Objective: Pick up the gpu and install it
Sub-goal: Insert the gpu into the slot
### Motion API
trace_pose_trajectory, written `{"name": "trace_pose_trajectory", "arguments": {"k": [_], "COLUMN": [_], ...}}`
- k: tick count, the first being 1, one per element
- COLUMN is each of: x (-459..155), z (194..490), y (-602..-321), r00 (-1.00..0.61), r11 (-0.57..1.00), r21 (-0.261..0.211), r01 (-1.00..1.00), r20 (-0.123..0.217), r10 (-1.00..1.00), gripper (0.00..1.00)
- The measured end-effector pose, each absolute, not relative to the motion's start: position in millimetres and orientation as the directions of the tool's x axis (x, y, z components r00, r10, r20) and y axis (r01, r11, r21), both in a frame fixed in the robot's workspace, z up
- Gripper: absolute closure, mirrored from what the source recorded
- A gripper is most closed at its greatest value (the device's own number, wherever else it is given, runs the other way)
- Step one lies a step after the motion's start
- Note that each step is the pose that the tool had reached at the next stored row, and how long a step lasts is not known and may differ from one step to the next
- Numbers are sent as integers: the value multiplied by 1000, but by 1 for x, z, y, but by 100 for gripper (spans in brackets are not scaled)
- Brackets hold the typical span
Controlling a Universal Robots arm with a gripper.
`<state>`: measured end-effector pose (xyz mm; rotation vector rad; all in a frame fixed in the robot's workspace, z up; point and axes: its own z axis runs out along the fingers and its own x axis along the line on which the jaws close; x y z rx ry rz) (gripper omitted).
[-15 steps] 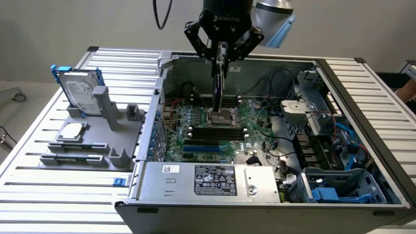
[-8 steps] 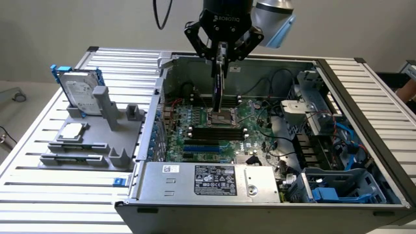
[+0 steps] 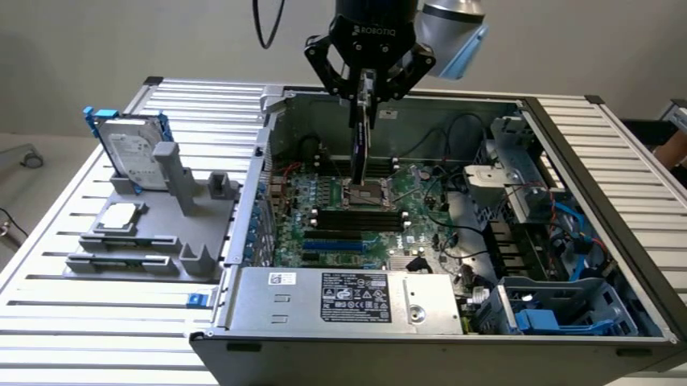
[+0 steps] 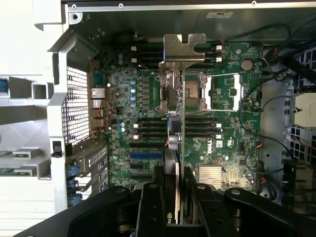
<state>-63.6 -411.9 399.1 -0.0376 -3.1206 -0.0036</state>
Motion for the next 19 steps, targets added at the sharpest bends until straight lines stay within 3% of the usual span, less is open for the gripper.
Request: {"name": "trace_pose_trajectory", "arguments": {"k": [9,19], "x": [-54,-54], "z": [399,394], "y": [-412,-412], "r00": [-1000,-987], "r11": [1000,987], "r21": [2,2], "r01": [9,-161], "r20": [21,21], "r10": [9,-161], "gripper": [73,73]}}
